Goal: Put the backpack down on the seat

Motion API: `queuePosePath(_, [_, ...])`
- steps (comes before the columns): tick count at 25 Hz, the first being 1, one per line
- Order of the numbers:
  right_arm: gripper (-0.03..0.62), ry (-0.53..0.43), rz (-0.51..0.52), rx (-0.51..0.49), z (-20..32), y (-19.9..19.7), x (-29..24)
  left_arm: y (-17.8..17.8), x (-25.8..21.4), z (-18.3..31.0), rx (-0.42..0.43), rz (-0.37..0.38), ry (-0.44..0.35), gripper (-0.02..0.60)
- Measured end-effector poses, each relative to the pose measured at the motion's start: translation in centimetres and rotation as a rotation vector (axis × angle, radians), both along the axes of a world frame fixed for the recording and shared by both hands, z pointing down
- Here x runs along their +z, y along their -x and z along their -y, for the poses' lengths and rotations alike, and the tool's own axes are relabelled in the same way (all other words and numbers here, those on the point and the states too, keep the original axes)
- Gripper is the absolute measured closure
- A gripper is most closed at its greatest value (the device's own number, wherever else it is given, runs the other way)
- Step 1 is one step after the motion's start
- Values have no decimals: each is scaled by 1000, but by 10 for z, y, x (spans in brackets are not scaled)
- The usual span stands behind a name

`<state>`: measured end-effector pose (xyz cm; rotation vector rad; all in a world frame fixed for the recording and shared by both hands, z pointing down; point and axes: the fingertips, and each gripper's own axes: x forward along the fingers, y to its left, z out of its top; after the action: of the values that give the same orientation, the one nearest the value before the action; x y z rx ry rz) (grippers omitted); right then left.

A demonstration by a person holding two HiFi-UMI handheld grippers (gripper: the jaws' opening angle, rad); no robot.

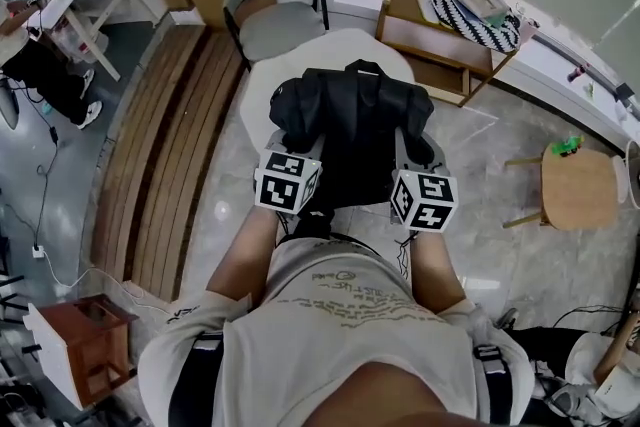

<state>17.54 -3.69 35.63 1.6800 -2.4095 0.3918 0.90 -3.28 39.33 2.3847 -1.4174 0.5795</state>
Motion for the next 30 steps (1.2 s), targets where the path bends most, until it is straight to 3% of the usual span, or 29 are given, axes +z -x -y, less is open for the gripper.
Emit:
queuePosePath(8, [520,32,-49,-25,71,45,4,45,4,72,10,-10,13,476])
queuePosePath(16, [519,97,-89,-26,101,78,25,79,24,106,40,-8,62,476])
queuePosePath(22, [520,186,-109,-59,126,72,59,74,58,129,37,-8,136,477])
queuePosePath(30, [520,384,-127,-145,152,64,139,68,135,147,17,17,296,476])
